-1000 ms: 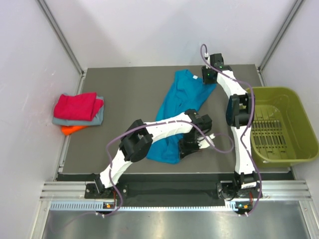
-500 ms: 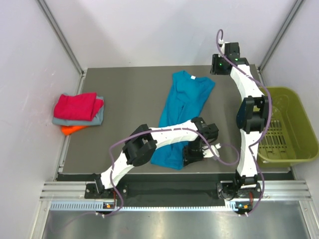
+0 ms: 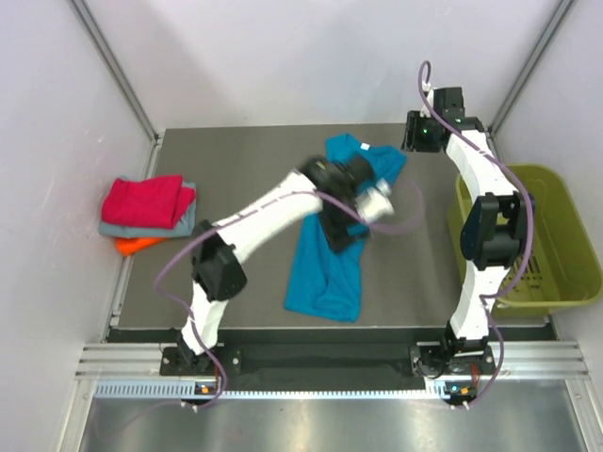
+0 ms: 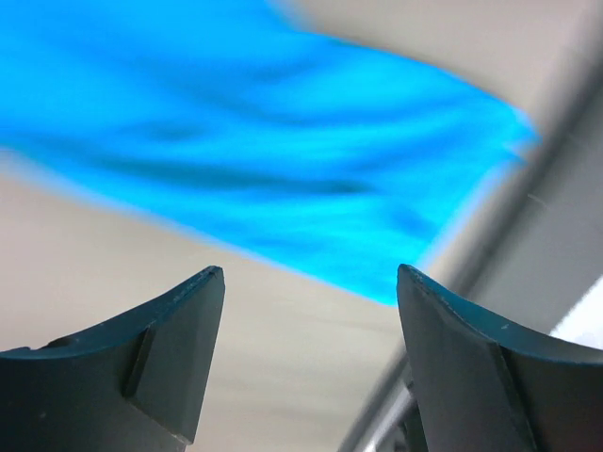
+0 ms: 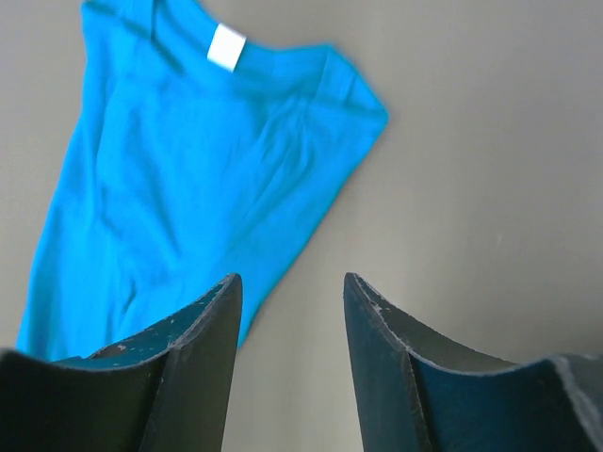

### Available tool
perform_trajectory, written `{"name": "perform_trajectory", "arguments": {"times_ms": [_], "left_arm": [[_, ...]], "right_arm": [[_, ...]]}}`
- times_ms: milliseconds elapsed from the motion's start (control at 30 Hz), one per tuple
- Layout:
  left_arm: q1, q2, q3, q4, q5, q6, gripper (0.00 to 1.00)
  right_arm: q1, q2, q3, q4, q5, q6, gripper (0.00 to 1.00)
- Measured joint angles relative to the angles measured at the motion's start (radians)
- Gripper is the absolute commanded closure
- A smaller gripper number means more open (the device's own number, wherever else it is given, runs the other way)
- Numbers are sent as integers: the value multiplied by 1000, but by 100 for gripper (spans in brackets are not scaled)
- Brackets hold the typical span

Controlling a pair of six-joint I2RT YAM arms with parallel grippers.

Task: Fold and stack the t-shirts
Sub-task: Fold the tshirt

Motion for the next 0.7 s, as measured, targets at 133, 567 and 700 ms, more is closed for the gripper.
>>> {"name": "perform_trajectory", "arguments": {"times_ms": [133, 567, 700], "left_arm": [[297, -5, 63, 127, 3, -28, 23], [646, 391, 224, 691, 286, -334, 28], [683, 476, 226, 843, 374, -500, 26]], "right_arm": [[0, -79, -113, 3, -40, 10, 51], [42, -107, -181, 1, -49, -13, 49], [47, -107, -181, 2, -45, -19, 48]]}}
